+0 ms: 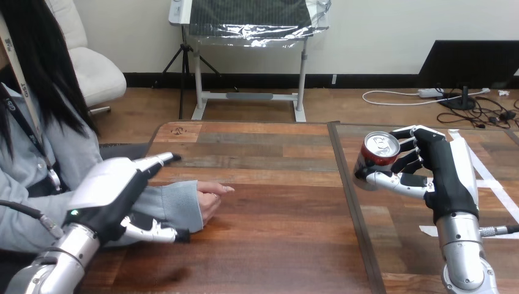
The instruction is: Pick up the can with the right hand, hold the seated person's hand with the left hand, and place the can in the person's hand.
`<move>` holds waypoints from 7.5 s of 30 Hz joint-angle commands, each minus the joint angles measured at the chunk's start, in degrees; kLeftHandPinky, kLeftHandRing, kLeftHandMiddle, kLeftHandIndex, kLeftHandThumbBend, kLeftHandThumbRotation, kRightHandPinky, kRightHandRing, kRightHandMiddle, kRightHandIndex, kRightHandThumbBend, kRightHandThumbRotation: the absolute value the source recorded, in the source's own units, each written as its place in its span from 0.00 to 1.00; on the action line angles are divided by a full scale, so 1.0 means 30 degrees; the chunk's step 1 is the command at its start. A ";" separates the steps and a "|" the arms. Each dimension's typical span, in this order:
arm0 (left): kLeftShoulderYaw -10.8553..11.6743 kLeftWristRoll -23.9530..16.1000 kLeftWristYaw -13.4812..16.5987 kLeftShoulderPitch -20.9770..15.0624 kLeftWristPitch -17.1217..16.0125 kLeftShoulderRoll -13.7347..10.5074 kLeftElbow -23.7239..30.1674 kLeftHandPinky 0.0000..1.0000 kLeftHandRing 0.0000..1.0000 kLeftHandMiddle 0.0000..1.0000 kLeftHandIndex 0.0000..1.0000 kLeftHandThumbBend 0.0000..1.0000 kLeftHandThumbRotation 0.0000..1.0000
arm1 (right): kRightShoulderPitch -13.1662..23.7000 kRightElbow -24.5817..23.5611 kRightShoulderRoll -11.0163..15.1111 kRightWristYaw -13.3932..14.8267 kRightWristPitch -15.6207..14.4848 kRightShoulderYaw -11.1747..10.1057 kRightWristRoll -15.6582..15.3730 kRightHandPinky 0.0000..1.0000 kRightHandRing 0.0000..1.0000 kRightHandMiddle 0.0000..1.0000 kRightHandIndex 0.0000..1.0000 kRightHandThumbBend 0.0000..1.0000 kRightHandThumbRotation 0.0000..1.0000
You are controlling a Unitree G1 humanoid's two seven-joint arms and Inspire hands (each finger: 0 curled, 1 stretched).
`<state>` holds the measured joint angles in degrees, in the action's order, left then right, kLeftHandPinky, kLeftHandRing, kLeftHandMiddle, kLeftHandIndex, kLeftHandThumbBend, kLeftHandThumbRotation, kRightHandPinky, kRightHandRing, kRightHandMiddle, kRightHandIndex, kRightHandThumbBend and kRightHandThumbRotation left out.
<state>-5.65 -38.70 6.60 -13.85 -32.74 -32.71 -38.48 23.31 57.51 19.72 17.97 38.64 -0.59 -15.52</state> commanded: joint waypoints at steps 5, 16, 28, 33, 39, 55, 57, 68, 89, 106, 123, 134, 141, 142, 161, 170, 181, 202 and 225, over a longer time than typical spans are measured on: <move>-0.0898 0.0319 -0.0200 -0.2254 -0.0646 -0.0556 -0.1652 0.81 0.86 0.86 0.86 1.00 0.32 | 0.0782 -0.1774 0.0273 -0.0162 0.0591 -0.0310 0.0387 0.32 0.37 0.45 0.54 0.76 0.00; -0.1904 -0.0178 -0.0283 -0.3030 -0.0485 -0.0792 -0.2765 0.80 0.85 0.84 0.84 1.00 0.33 | 0.0532 -0.2358 0.0288 -0.0182 0.0631 -0.0353 0.0340 0.32 0.37 0.45 0.53 0.76 0.00; -0.2689 -0.0336 -0.0075 -0.3420 -0.0367 -0.0915 -0.3418 0.77 0.82 0.81 0.81 1.00 0.30 | 0.0216 -0.3174 0.0210 -0.0579 0.0493 -0.0489 0.0676 0.32 0.37 0.44 0.53 0.76 0.00; -0.2990 -0.0595 -0.0003 -0.3487 -0.0063 -0.0965 -0.3432 0.75 0.80 0.79 0.79 1.00 0.29 | 0.0111 -0.3418 0.0203 -0.0697 0.0496 -0.0502 0.0806 0.32 0.37 0.44 0.53 0.76 0.00; -0.3187 -0.0830 0.0241 -0.3532 -0.0031 -0.0983 -0.3521 0.71 0.77 0.77 0.77 1.00 0.28 | 0.0005 -0.3699 0.0213 -0.0749 0.0401 -0.0475 0.0815 0.32 0.37 0.44 0.53 0.76 0.00; -0.3358 -0.0672 0.0340 -0.3257 0.0024 -0.1069 -0.3021 0.49 0.60 0.65 0.70 1.00 0.17 | -0.0134 -0.4022 0.0175 -0.1014 0.0275 -0.0470 0.0901 0.32 0.37 0.45 0.53 0.75 0.00; -0.3337 -0.0632 0.0381 -0.3230 -0.0057 -0.1078 -0.2992 0.47 0.57 0.64 0.69 1.00 0.15 | -0.0158 -0.4118 0.0170 -0.0968 0.0181 -0.0457 0.0839 0.32 0.37 0.44 0.53 0.75 0.00; -0.3384 -0.0789 0.1053 -0.3205 -0.0367 -0.1152 -0.2986 0.40 0.49 0.55 0.61 1.00 0.08 | -0.0166 -0.4243 0.0152 -0.1037 0.0228 -0.0380 0.0780 0.32 0.37 0.45 0.53 0.76 0.00; -0.3623 -0.1049 0.2519 -0.3181 -0.1014 -0.1302 -0.3153 0.40 0.46 0.51 0.53 1.00 0.01 | -0.0324 -0.4653 -0.0016 -0.1672 0.0357 -0.0349 0.1025 0.32 0.37 0.44 0.52 0.75 0.00; -0.3522 -0.0873 0.3639 -0.3141 -0.1859 -0.1237 -0.3282 0.34 0.38 0.44 0.47 1.00 0.00 | -0.0488 -0.4983 -0.0241 -0.2217 -0.0039 -0.0264 0.1057 0.33 0.38 0.45 0.53 0.73 0.00; -0.3387 -0.0780 0.4340 -0.2963 -0.2440 -0.1261 -0.2742 0.28 0.32 0.39 0.42 1.00 0.00 | -0.0168 -0.3943 -0.0359 -0.2545 0.0939 -0.0053 0.0897 0.34 0.39 0.46 0.53 0.74 0.00; -0.3112 -0.0406 0.4065 -0.2621 -0.2527 -0.1274 -0.1692 0.28 0.32 0.38 0.41 1.00 0.00 | -0.0018 -0.3349 -0.0585 -0.2856 0.1200 0.0022 0.0939 0.34 0.39 0.46 0.53 0.74 0.00; -0.3006 -0.0319 0.4073 -0.2407 -0.2608 -0.1298 -0.0928 0.28 0.33 0.38 0.41 1.00 0.00 | 0.0050 -0.3085 -0.0745 -0.2936 0.1291 0.0110 0.0791 0.34 0.39 0.46 0.53 0.73 0.00; -0.2991 -0.0305 0.4065 -0.2375 -0.2603 -0.1301 -0.0842 0.28 0.33 0.38 0.41 1.00 0.00 | 0.0059 -0.3056 -0.0760 -0.2940 0.1303 0.0119 0.0772 0.34 0.39 0.47 0.53 0.73 0.00; -0.2789 0.0171 0.3610 -0.1787 -0.2503 -0.1327 0.1365 0.24 0.28 0.34 0.38 1.00 0.03 | 0.0363 -0.2318 -0.1417 -0.2976 0.1503 0.0374 0.0761 0.34 0.39 0.47 0.54 0.74 0.00; -0.2670 0.0238 0.3367 -0.1552 -0.2398 -0.1347 0.2128 0.21 0.25 0.32 0.36 1.00 0.03 | 0.0476 -0.1980 -0.1541 -0.3131 0.1697 0.0433 0.0739 0.34 0.39 0.47 0.54 0.74 0.00; -0.2489 0.0552 0.3190 -0.1328 -0.2492 -0.1342 0.2922 0.20 0.24 0.31 0.35 1.00 0.03 | 0.0579 -0.1651 -0.1579 -0.3280 0.2041 0.0664 0.0680 0.35 0.40 0.48 0.54 0.74 0.00; -0.2179 0.1095 0.3028 -0.1177 -0.2762 -0.1272 0.3963 0.20 0.24 0.31 0.35 1.00 0.02 | 0.0379 -0.1793 -0.2235 -0.3887 0.2361 0.0906 0.0975 0.36 0.41 0.49 0.55 0.73 0.00; -0.1981 0.1011 0.3127 -0.1179 -0.2819 -0.0956 0.4629 0.20 0.24 0.31 0.35 1.00 0.04 | 0.0013 -0.2095 -0.3105 -0.3837 0.3316 0.1776 0.0176 0.35 0.39 0.47 0.54 0.74 0.00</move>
<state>-14.56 -37.83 14.25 -13.42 -39.97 -36.81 -30.57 19.63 54.10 11.66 5.82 45.55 4.53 -15.61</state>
